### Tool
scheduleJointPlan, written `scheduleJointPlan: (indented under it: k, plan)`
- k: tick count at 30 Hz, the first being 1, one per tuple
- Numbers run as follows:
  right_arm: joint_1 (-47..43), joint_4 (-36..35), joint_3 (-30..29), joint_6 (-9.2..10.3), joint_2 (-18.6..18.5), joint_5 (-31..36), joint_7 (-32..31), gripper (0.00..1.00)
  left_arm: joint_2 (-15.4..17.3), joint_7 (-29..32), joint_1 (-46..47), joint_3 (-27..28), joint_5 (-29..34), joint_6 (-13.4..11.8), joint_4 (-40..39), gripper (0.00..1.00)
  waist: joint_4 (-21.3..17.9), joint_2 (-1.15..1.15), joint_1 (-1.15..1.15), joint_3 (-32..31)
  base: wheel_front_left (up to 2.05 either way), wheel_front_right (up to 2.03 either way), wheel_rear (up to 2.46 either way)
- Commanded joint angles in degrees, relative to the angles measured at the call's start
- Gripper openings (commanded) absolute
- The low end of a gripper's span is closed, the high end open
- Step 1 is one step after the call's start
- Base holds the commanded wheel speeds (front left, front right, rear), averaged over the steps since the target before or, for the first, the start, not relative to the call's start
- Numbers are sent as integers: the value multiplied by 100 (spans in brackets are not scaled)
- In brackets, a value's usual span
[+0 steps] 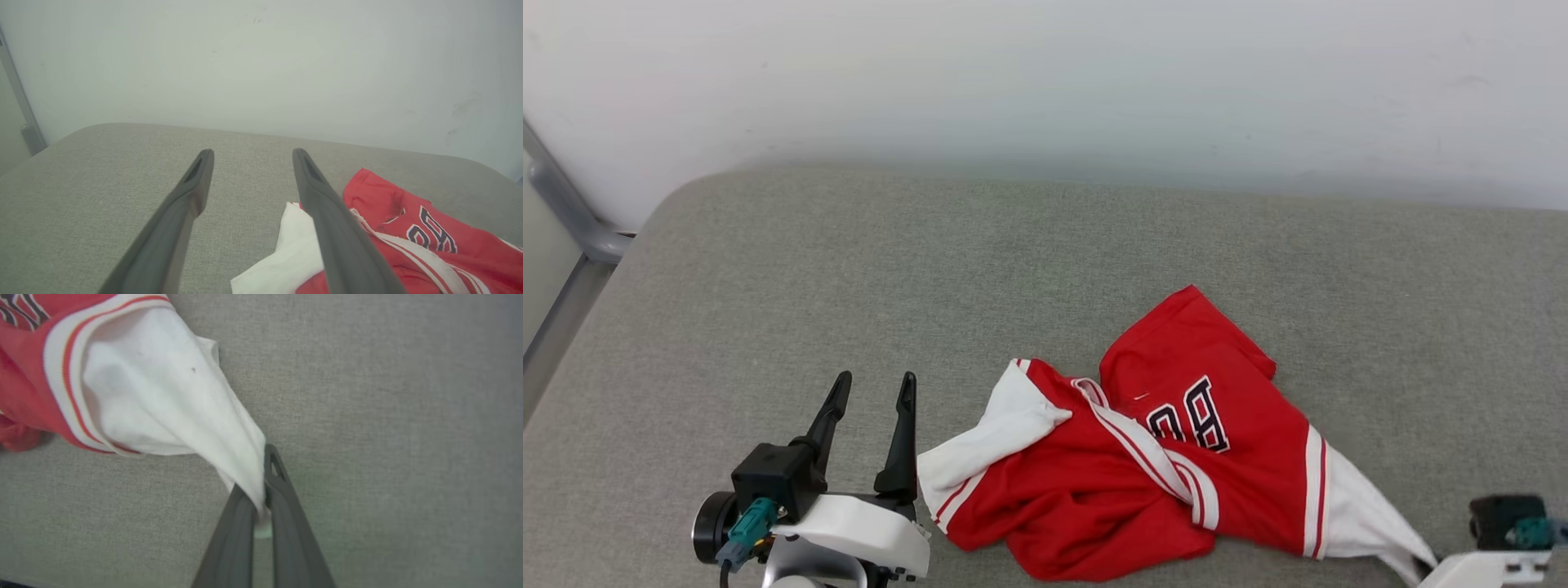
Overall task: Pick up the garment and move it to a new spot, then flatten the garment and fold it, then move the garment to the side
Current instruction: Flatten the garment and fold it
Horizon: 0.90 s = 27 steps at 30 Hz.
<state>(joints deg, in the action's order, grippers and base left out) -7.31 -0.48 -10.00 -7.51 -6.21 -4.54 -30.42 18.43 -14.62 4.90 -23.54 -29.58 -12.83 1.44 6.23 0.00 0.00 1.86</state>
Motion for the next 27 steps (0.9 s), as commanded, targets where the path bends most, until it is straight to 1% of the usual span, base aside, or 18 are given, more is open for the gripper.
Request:
scheduleJointPlan:
  k: [1,3,4,5,6,9,12,15,21,24,27]
  plan:
    - [-120,140,-21,5,93,-42,83,0,25,16,-62,18,-24,-25,12,100,-28,0,0,0,0,0,0]
    - [-199,378,-29,5,165,-85,255,0,39,18,-63,31,-29,-23,17,100,-58,0,0,5,0,0,0]
    - [-212,502,-28,5,196,-129,346,6,46,35,-63,32,-30,-26,20,100,-70,0,0,7,0,0,0]
    - [-199,615,-24,5,224,-151,447,40,54,48,-66,33,-39,-30,26,100,-81,0,0,3,0,0,0]
    - [-164,693,-29,5,240,-183,572,100,63,57,-69,35,-43,-34,29,100,-91,0,0,2,0,0,0]
    - [-105,842,-38,4,283,-276,971,100,85,76,-99,30,-64,-48,44,100,-116,0,0,-37,0,0,0]
    - [-162,785,-1,4,315,-396,1407,100,106,99,-119,33,-81,-66,62,100,-128,0,0,-75,0,0,0]
    - [-291,586,78,4,325,-495,1756,100,127,117,-162,61,-116,-88,82,100,-145,0,0,-127,0,0,0]
    - [-489,-54,206,4,334,-542,2355,100,209,274,-247,99,-201,-157,132,100,-210,0,0,-228,0,0,0]
    - [-512,-335,221,4,336,-568,2526,100,301,573,-234,63,-296,-91,161,100,-262,0,0,-241,0,0,0]
    - [-489,-580,277,4,336,-581,2548,100,483,1160,-57,-43,-426,55,200,100,-316,0,0,-226,0,0,0]
